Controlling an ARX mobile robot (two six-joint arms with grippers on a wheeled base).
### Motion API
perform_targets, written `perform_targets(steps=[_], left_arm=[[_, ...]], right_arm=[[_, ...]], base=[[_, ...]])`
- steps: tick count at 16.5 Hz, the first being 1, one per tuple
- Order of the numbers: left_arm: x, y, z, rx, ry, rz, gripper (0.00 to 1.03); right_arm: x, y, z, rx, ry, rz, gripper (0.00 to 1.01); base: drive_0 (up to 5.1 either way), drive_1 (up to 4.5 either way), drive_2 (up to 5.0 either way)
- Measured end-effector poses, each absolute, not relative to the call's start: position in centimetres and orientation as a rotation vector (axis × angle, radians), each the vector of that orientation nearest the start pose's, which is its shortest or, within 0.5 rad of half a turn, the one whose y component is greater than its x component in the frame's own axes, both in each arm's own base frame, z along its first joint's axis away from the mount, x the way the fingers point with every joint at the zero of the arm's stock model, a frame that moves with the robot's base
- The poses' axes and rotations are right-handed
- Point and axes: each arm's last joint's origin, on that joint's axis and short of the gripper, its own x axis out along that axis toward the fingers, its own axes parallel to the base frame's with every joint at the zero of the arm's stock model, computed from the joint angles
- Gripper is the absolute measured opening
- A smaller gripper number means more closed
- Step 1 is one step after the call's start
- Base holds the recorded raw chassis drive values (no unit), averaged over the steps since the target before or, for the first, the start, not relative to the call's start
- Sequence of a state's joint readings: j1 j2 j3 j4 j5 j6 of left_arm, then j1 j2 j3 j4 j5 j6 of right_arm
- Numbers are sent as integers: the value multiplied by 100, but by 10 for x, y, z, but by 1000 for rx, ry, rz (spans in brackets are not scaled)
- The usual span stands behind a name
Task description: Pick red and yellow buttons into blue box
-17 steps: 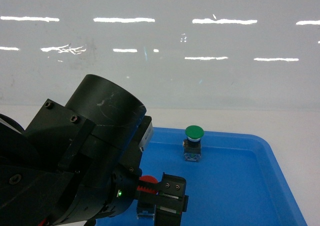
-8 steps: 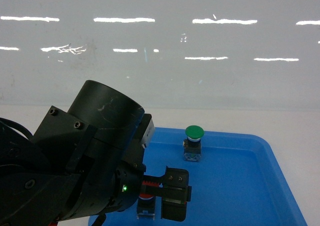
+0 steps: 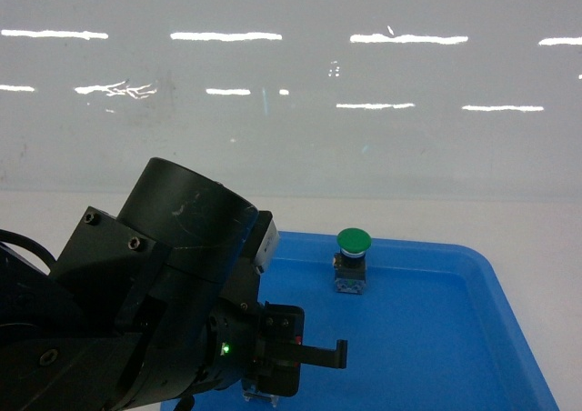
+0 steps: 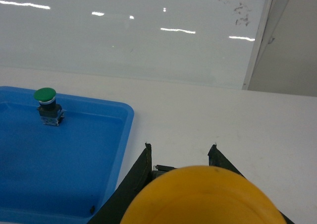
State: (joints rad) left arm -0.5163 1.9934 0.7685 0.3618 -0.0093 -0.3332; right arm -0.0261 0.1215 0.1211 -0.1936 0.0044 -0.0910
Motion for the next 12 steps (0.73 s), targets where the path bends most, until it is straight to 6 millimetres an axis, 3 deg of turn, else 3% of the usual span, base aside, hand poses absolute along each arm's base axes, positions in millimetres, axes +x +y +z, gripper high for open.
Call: perform_targets(steps=[6,7,9,12], left_arm=[[282,-161,70,-26,864,-295,31],[284,-159,80,-22,830,-292,31],[295,-144,128,33,605,-214,31],[298,-121,158,79,430,-131,31]], right_arm=[[98,-3,177,-89,195,-22,28],[98,-3,177,-89,195,-22,28],[98,-3,177,-89,196,-22,28],[98,-3,177,-89,195,-22,28]], base=[[0,0,0],[0,0,0],[0,0,0],[0,0,0]])
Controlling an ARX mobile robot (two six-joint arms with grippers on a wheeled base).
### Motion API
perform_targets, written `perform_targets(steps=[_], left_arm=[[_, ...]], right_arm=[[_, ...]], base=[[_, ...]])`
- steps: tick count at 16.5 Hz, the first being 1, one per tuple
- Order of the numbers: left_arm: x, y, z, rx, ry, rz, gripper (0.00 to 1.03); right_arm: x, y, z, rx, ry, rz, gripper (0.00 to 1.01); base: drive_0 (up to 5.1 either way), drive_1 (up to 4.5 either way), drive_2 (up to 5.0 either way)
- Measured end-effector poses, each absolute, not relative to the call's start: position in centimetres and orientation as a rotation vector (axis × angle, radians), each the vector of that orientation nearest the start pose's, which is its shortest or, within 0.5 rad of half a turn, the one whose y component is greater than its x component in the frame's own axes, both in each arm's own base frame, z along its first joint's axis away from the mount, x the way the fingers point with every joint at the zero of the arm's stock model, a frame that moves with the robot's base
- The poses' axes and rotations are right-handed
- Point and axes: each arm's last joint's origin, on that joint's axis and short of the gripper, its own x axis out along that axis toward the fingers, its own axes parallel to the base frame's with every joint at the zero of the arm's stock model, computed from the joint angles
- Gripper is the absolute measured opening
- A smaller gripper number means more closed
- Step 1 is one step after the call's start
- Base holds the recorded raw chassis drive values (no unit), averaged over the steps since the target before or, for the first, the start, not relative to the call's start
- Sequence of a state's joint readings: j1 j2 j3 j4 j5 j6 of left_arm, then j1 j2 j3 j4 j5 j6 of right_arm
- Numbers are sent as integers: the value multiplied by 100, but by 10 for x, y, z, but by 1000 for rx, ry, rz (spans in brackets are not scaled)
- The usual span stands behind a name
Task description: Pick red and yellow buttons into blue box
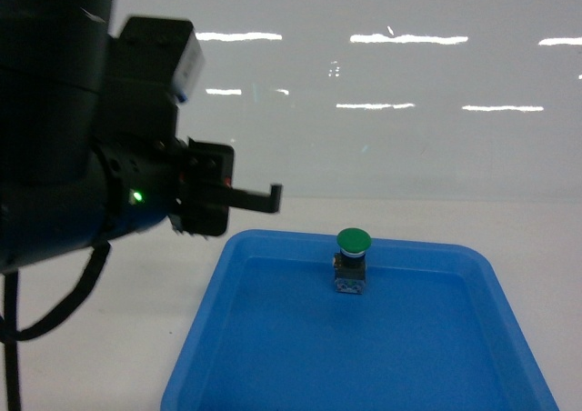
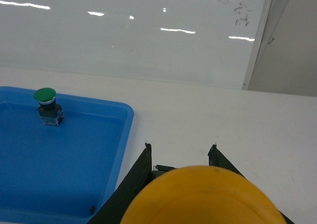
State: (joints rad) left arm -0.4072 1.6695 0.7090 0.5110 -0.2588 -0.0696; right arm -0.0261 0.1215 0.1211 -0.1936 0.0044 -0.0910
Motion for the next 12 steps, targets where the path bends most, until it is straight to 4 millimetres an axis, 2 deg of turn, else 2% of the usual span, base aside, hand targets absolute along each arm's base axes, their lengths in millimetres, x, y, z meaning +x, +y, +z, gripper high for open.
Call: perform_targets(steps=[2,4,5,7,8,12], left_arm=[[296,-105,170,87,346,-98,31],[285,-80,186,77,269,-55,31],[281,-74,190,67,248,-51,31],[271,-60,197,48,203,-39,31],[259,-50,200,26,198,-48,31],[236,-36,208,-25,200,-53,31]], right_arm=[[98,-3,177,-89,195,-22,28],[98,-3,177,-89,195,-22,28],[98,-3,177,-89,195,-22,28],[98,-3,177,-89,196,-22,28],[98,-3,177,-89,195,-22,28],[98,-3,177,-89,195,-22,28]], base=[[0,0,0],[0,0,0],[0,0,0],[0,0,0],[0,0,0],[0,0,0]])
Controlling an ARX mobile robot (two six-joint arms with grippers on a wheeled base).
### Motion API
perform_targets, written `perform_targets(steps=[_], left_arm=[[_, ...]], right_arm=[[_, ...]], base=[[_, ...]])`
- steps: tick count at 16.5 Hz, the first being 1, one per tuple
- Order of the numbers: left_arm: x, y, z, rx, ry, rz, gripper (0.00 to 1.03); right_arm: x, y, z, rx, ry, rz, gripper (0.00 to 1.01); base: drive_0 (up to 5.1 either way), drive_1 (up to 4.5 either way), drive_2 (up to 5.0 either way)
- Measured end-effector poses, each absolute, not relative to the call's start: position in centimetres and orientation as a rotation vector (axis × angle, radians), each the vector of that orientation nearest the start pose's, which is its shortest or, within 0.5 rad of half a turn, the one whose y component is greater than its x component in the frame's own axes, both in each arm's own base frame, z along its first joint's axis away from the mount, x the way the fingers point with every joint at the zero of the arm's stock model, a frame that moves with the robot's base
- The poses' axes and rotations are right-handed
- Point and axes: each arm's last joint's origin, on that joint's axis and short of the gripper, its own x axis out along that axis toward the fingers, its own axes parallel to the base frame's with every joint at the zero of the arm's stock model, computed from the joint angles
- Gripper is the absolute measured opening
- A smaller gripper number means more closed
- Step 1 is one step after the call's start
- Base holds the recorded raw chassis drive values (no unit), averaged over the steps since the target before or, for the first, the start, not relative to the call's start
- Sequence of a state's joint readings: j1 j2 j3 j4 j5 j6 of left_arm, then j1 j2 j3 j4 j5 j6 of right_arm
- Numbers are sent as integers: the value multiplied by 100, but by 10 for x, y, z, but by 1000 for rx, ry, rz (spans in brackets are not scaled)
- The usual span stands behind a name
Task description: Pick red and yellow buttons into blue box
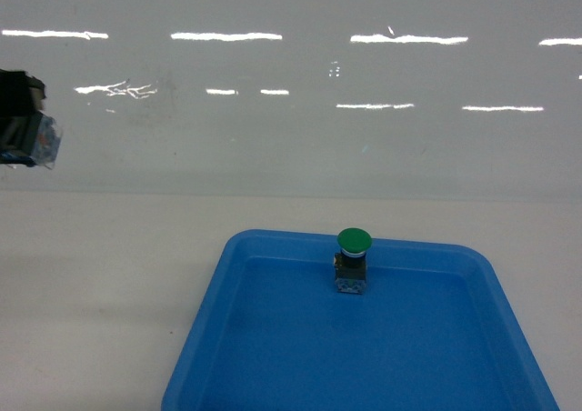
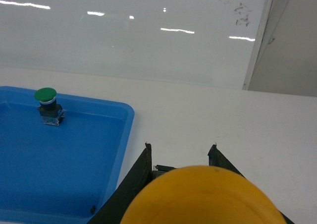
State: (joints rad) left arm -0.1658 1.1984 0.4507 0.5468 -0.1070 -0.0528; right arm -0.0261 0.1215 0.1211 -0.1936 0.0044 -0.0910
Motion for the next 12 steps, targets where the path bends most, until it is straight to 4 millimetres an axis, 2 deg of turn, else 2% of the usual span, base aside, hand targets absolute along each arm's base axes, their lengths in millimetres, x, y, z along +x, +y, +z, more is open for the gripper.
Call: perform_targets(steps=[1,2,3,5,12], left_arm=[[216,-36,220,-41,170,-81,31],[188,-40,217,-21,195,-110,31],[172,-36,212,-12,223,-84,31],[165,-31,209,-16,218,-55,31],[166,-31,208,-16,217,-49,31]], right_arm=[[98,-3,177,-89,195,-22,28],[98,-3,177,-89,195,-22,28],[98,-3,177,-89,195,-22,28],[98,-3,177,-89,195,-22,28],[98,-3,177,-89,195,-22,28]], base=[[0,0,0],[0,0,0],[0,0,0],[0,0,0],[0,0,0]])
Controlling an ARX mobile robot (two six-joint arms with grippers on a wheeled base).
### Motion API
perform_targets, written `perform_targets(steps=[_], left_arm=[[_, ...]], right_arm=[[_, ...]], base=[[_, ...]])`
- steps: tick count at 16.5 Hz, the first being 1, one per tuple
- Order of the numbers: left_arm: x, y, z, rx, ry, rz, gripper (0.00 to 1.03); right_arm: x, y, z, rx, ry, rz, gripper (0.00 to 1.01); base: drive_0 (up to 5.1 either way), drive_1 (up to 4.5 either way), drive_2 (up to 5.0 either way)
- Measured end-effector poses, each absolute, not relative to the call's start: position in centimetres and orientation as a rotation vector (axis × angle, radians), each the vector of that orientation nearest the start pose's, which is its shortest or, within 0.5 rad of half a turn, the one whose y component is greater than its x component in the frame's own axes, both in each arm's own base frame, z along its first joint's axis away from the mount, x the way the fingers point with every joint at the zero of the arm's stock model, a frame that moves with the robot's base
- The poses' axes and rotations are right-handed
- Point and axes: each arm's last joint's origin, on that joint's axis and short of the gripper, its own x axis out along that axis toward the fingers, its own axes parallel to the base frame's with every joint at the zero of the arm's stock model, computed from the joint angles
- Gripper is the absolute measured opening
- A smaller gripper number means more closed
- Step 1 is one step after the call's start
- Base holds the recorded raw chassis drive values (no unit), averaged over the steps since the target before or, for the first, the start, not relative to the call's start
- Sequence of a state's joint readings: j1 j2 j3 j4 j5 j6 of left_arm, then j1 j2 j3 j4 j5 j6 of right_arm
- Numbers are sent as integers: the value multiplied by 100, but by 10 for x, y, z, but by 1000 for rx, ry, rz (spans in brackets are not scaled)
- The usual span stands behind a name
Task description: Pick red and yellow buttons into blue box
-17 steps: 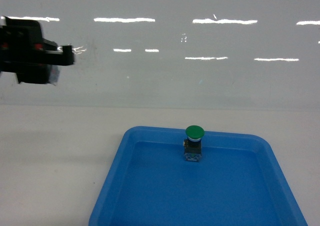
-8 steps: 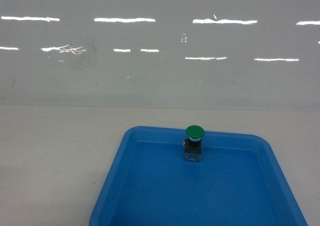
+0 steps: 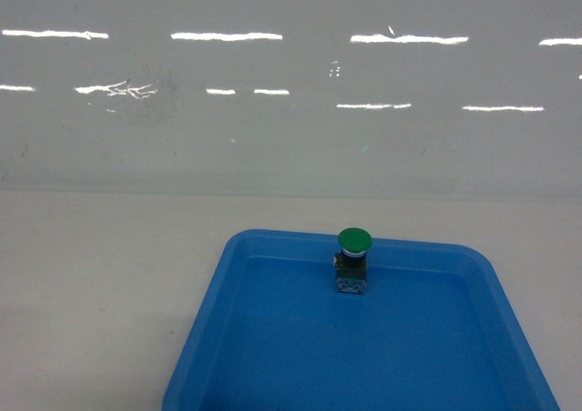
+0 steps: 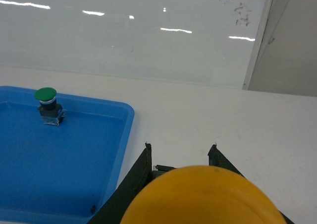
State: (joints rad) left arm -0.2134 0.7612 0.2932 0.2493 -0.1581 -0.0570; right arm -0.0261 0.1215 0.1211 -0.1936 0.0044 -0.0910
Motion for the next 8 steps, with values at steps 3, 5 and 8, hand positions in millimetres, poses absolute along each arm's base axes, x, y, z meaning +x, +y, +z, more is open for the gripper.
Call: perform_targets(steps=[3,5,8], left_arm=[[166,-31,208,-16,216,-41,31],[166,-31,208,-16,216,-45,31],[166,-31,208,-17,213,-46,31]], right_arm=[[98,-3,177,-89,193,-21,28],[98,-3,177,-89,196,-21,28],[98,-3,177,-89,194,-21,28]], base=[[318,-172,-172],[474,-264,-264],[485,-259,-259]])
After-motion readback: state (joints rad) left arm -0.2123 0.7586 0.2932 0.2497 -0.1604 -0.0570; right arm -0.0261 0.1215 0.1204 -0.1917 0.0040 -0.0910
